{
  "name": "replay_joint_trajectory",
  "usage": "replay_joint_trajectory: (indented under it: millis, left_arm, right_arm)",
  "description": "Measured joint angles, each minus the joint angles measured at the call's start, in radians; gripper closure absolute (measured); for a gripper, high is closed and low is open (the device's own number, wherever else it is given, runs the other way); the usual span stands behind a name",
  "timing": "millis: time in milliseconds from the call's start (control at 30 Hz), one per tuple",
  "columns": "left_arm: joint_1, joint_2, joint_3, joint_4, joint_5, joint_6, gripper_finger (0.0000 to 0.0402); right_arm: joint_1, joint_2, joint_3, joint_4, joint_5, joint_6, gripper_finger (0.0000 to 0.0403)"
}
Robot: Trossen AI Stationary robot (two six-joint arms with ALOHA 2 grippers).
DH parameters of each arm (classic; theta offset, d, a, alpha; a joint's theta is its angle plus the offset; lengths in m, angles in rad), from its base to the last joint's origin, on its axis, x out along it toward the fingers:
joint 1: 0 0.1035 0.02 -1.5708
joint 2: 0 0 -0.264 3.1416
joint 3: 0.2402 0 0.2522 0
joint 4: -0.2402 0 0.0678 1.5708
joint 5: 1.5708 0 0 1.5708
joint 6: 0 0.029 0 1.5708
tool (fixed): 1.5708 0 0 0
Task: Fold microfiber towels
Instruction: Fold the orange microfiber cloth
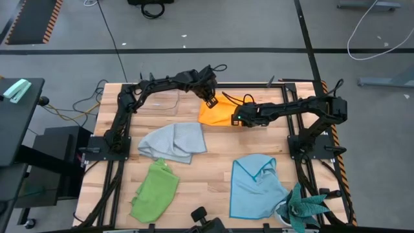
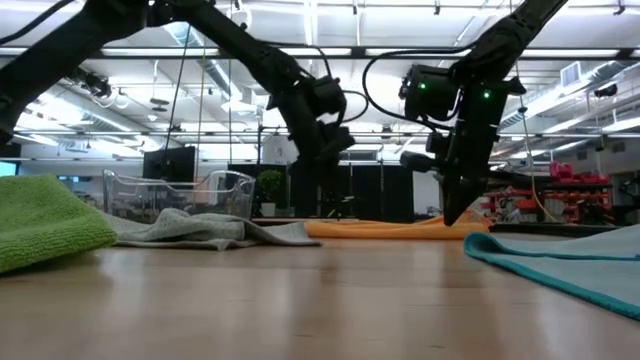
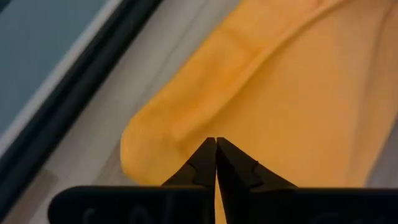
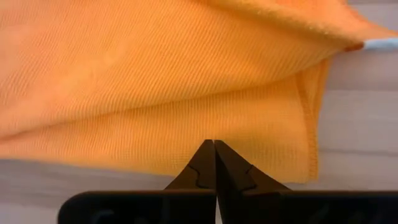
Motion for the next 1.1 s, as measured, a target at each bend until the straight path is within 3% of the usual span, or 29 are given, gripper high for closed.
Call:
replay_joint_trajectory:
  millis: [267, 567, 733, 867, 1100]
  left_arm:
    - [0.005, 0.000, 0.101, -0.044, 0.000, 0.008, 0.0387]
    - [0.011, -0.002, 0.127, -0.148, -0.001, 0.010, 0.0368]
    - [0.010, -0.001, 0.127, -0.177, -0.001, 0.021, 0.0377]
    - [0.010, -0.001, 0.127, -0.177, 0.014, 0.033, 0.0387]
    - [0.009, -0.021, 0.127, -0.209, 0.161, 0.035, 0.0389]
  right_arm:
    - [-0.009, 0.000, -0.004, -0.052, -0.070, -0.049, 0.0403]
    - [0.161, 0.000, -0.004, -0.196, -0.117, 0.065, 0.0403]
    - [0.249, 0.000, -0.005, -0.179, -0.105, 0.131, 0.0403]
    - [0.219, 0.000, -0.005, -0.108, -0.079, 0.131, 0.0402]
    - [0.106, 0.000, -0.005, 0.075, -0.083, 0.006, 0.0401]
